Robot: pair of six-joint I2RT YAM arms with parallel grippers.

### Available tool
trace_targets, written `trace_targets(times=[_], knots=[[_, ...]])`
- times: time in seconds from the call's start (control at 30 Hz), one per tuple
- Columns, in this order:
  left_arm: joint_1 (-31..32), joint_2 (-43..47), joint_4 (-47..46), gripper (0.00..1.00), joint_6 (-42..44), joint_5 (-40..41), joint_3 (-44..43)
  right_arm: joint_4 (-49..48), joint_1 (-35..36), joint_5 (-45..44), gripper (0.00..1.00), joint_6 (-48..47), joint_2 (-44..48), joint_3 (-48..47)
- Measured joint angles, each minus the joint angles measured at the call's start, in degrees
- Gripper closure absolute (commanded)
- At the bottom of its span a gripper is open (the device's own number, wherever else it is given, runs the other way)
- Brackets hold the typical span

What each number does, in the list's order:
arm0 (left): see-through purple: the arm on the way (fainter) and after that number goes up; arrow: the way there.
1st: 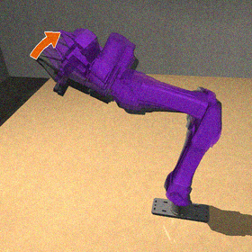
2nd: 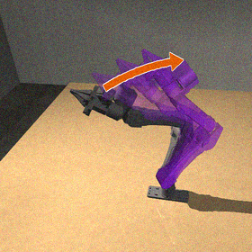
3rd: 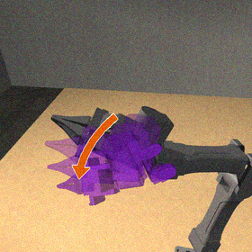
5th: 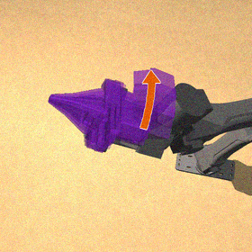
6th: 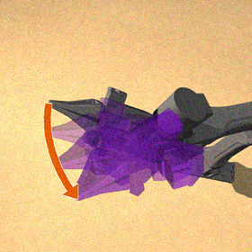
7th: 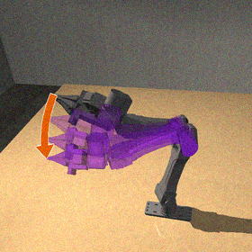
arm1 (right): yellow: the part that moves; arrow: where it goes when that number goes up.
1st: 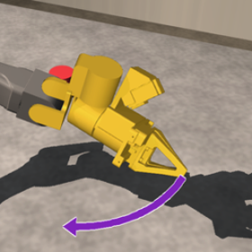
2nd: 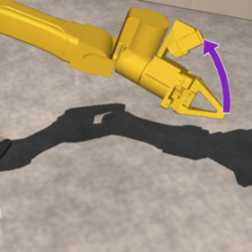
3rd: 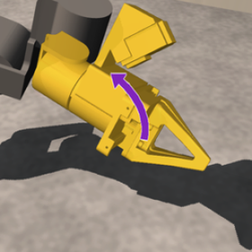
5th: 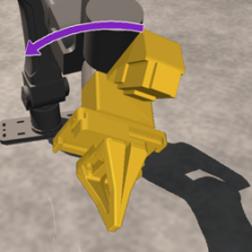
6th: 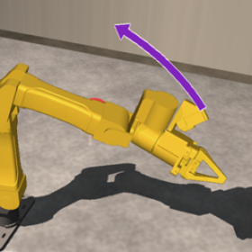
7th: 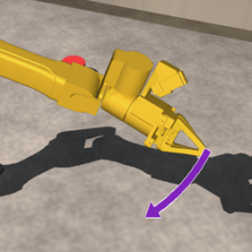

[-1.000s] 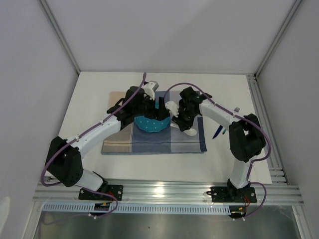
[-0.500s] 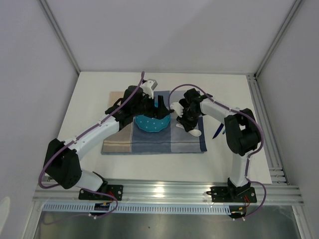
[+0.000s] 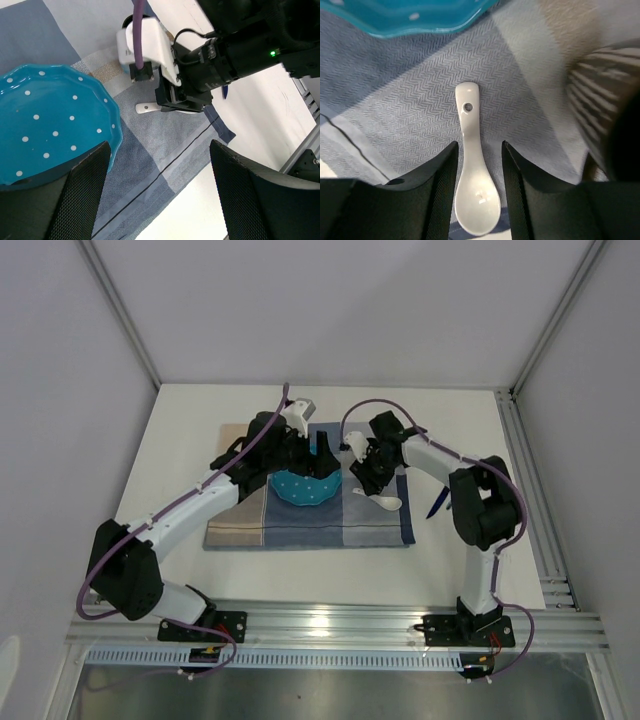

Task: Set the dinner table for one person
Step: Place the spoon on the napkin, then pick up the spoon from the napkin.

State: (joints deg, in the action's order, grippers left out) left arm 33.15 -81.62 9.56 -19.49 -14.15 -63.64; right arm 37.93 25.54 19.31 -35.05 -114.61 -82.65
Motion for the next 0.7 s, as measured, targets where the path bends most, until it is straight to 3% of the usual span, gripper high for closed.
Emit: trace_targets(times=[0.13,0.17,0.2,0.23,0.43,0.7], knots=[[0.0,0.0,-0.02,0.16,0.02,-0.02,0.0,-1.95,0.0,-0.22,0.41,4.76,5.16,0.02],[0.0,0.0,-0.02,0.16,0.02,-0.02,0.0,-2.8,0.0,-0.26,0.24,6.1,7.32,0.02],[0.0,0.0,-0.02,0.16,0.02,-0.02,0.0,-3.65,-0.02,-0.31,0.2,8.2,9.62,0.02],[0.0,0.0,0.0,0.16,0.04,-0.02,0.0,-4.55,-0.11,-0.55,0.03,10.27,12.15,0.0],[-0.02,0.0,0.0,0.16,0.48,0.0,0.0,-9.7,-1.81,-2.21,0.01,28.72,25.9,0.79],[-0.02,-0.46,-0.02,0.17,0.46,-1.05,-0.02,-11.3,-4.02,-11.04,0.01,50.69,38.29,14.29]])
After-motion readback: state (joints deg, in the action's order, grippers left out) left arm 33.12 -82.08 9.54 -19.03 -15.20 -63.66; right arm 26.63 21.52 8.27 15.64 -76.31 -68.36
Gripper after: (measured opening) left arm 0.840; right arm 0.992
